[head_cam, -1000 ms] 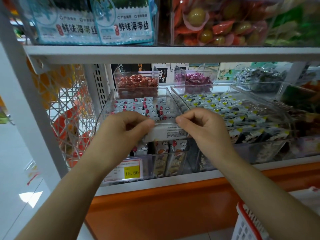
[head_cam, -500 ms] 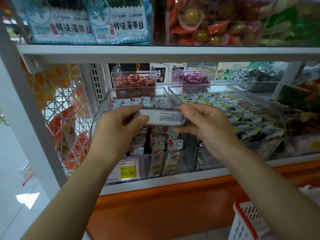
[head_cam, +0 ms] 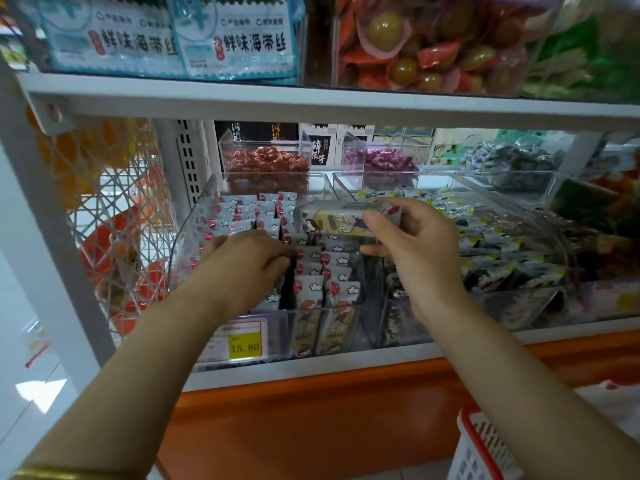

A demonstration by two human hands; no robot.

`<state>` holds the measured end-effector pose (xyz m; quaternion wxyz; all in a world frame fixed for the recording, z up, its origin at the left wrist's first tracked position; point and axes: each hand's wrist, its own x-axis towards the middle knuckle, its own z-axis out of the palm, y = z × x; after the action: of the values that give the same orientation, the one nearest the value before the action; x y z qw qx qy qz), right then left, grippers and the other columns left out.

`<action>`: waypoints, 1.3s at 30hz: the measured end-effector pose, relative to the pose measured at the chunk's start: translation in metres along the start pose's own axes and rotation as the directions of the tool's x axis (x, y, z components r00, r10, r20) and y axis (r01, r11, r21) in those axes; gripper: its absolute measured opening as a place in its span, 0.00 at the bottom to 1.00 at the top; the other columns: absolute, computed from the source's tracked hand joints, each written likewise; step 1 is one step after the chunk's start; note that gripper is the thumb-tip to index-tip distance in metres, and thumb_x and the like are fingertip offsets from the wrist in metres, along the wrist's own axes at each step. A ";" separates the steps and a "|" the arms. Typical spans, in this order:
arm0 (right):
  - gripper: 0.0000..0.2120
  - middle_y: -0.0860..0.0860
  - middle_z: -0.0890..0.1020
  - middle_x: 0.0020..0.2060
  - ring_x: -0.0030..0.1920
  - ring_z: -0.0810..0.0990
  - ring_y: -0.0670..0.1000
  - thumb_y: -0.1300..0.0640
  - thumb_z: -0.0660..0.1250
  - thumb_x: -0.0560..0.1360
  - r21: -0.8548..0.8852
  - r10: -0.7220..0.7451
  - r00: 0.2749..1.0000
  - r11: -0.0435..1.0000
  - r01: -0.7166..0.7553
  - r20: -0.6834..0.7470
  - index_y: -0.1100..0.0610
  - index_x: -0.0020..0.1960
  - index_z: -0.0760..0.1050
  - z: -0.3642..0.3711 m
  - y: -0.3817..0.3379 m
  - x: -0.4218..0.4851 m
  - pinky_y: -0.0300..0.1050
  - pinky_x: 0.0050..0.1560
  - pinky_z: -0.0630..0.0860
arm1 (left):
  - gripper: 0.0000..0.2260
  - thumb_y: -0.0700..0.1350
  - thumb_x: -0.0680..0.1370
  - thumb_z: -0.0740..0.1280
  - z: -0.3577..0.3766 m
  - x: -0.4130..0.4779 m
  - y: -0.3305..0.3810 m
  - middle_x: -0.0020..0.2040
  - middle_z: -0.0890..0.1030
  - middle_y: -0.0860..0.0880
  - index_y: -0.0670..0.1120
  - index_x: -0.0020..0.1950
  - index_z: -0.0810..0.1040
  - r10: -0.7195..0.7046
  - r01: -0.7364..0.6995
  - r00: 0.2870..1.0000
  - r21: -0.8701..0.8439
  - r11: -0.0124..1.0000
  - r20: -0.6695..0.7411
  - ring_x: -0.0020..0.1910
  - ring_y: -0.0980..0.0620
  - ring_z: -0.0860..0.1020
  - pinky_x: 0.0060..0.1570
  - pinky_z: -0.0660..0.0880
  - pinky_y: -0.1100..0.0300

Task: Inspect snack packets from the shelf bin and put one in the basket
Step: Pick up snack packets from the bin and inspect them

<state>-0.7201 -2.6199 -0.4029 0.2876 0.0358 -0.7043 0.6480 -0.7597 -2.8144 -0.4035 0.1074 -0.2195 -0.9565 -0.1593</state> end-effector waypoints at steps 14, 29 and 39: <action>0.12 0.47 0.73 0.41 0.39 0.71 0.45 0.55 0.74 0.69 -0.512 -0.151 0.886 0.768 0.385 0.438 0.58 0.49 0.75 0.073 0.000 0.039 0.32 0.36 0.65 | 0.09 0.46 0.77 0.65 -0.010 -0.013 -0.011 0.50 0.81 0.49 0.50 0.55 0.80 -0.048 0.042 0.995 -0.070 0.997 -0.082 0.45 0.50 0.76 0.45 0.71 0.59; 0.15 0.52 0.79 0.59 0.62 0.72 0.52 0.64 0.60 0.77 -0.646 0.168 0.658 0.470 0.601 0.734 0.54 0.60 0.78 0.102 0.008 0.062 0.43 0.56 0.69 | 0.12 0.43 0.77 0.63 -0.029 -0.018 -0.031 0.58 0.78 0.44 0.43 0.59 0.78 -0.032 0.057 0.984 0.139 0.989 -0.177 0.59 0.44 0.71 0.60 0.66 0.52; 0.08 0.52 0.82 0.53 0.50 0.76 0.47 0.62 0.65 0.76 -0.637 0.071 0.767 0.610 0.472 0.637 0.58 0.52 0.81 0.109 0.012 0.085 0.42 0.53 0.71 | 0.15 0.44 0.78 0.62 -0.029 -0.019 -0.037 0.62 0.76 0.46 0.46 0.64 0.76 -0.045 0.052 0.982 0.036 0.998 -0.182 0.64 0.46 0.68 0.64 0.64 0.54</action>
<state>-0.8350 -2.6926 -0.3742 0.1087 0.1989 -0.9536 0.1980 -0.7558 -2.8639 -0.3915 0.1945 -0.1786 -0.9508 -0.1617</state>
